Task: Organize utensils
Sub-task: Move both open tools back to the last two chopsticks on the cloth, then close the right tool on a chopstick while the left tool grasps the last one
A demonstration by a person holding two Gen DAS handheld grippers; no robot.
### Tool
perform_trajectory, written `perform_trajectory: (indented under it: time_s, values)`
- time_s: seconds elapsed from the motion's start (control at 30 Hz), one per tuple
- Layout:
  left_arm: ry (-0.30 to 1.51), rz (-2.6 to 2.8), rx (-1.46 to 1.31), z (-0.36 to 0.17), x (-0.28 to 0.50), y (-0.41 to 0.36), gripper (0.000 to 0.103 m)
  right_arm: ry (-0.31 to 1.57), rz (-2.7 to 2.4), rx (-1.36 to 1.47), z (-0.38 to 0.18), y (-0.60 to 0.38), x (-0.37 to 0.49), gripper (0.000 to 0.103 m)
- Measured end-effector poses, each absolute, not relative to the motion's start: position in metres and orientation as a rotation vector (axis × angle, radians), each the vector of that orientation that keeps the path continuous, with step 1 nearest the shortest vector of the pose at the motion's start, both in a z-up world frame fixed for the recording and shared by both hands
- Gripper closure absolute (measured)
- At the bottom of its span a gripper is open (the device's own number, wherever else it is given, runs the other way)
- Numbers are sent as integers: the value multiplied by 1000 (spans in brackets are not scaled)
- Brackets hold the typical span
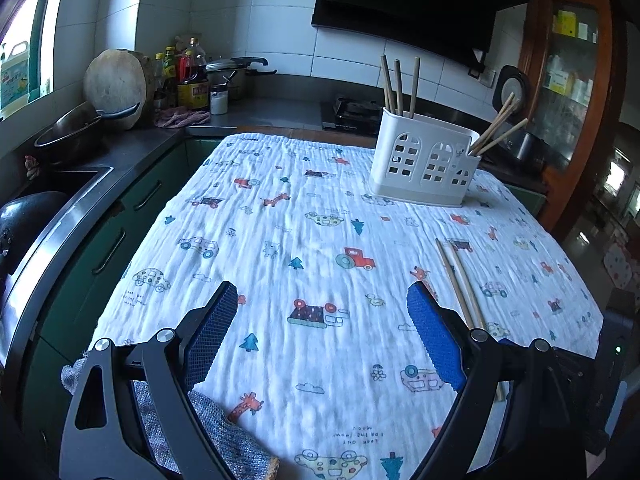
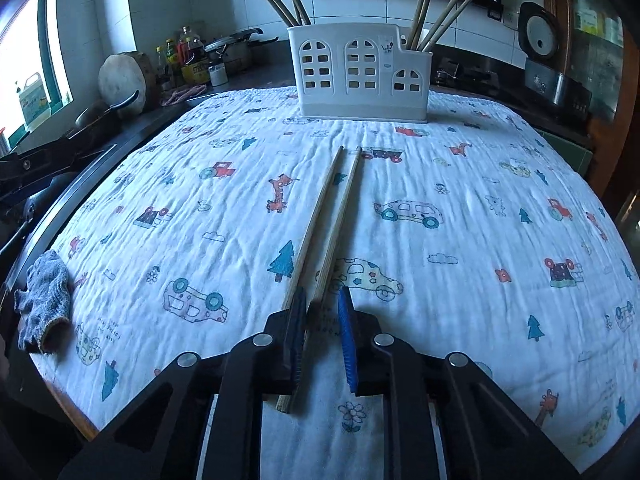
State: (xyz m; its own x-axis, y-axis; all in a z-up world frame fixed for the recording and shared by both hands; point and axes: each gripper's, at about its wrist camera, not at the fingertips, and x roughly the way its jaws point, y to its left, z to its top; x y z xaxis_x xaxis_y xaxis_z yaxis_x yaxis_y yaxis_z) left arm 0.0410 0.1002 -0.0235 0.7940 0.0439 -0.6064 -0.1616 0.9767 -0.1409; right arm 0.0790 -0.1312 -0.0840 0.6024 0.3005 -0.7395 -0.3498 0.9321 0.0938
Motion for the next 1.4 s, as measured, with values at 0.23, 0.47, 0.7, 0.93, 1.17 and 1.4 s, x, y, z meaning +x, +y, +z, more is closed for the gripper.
perform_trajectory:
  time_s: [0.23, 0.47, 0.7, 0.93, 1.17, 1.4]
  values:
    - [662, 103, -203, -31, 43, 102, 18, 857, 359, -99, -88, -122, 82, 93]
    - [679, 90, -221, -37, 42, 101, 18, 845, 336, -87, -88, -126, 82, 94]
    - [713, 43, -203, -47, 43, 72, 19, 820, 314, -59, -86, -151, 81, 96]
    - [774, -79, -235, -63, 50, 27, 31, 811, 298, -60, -88, -184, 82, 96]
    - [846, -160, -240, -84, 63, -17, 53, 808, 319, -35, -91, -204, 78, 96]
    - [891, -199, -233, -96, 79, -39, 78, 810, 330, -3, -92, -216, 77, 96]
